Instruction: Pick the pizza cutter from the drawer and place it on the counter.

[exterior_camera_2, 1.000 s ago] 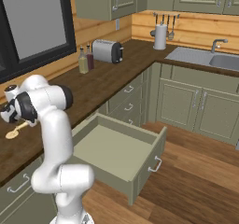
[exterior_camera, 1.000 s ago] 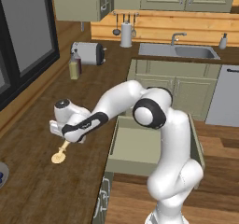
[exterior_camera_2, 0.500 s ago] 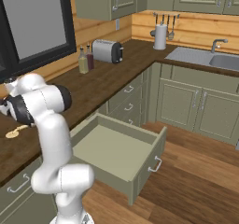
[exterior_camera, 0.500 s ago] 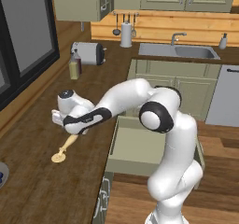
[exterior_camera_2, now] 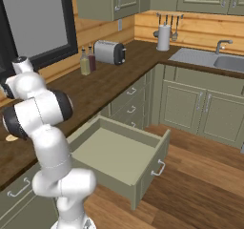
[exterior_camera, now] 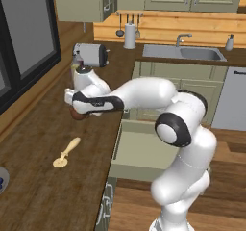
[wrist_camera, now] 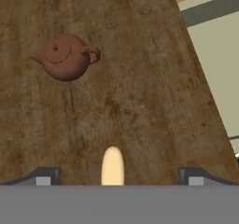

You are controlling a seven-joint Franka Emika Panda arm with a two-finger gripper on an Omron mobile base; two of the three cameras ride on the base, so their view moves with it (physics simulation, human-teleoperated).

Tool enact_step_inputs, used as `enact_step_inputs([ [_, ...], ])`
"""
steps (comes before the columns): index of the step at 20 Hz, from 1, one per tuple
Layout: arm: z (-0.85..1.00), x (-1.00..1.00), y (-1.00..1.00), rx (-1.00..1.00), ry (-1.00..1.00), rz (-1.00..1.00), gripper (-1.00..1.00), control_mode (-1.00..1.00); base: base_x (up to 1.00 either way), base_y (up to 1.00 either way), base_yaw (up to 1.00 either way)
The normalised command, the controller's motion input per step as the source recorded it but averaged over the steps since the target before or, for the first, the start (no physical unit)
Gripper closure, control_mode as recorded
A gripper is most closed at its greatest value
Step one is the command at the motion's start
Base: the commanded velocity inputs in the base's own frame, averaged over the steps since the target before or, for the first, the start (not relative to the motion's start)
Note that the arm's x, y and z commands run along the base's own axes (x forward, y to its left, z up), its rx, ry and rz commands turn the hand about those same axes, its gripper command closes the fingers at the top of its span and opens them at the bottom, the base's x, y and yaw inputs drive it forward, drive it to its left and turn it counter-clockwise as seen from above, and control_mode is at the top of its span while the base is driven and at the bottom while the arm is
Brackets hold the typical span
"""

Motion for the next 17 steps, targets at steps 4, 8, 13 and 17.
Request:
enact_step_inputs([
  [4,0.88,-0.03,-0.99,-0.11,-0.01,0.20,-1.00,-1.00,0.00,0.00,0.00],
  [8,0.33,-0.37,-1.00,0.00,-0.21,0.46,-1.00,-1.00,0.00,0.00,0.00],
  [13,-0.03,-0.63,-1.00,0.16,-0.27,0.36,-1.00,-1.00,0.00,0.00,0.00],
  [17,-0.11,-0.22,-1.00,0.22,-0.20,0.33,-1.00,-1.00,0.00,0.00,0.00],
])
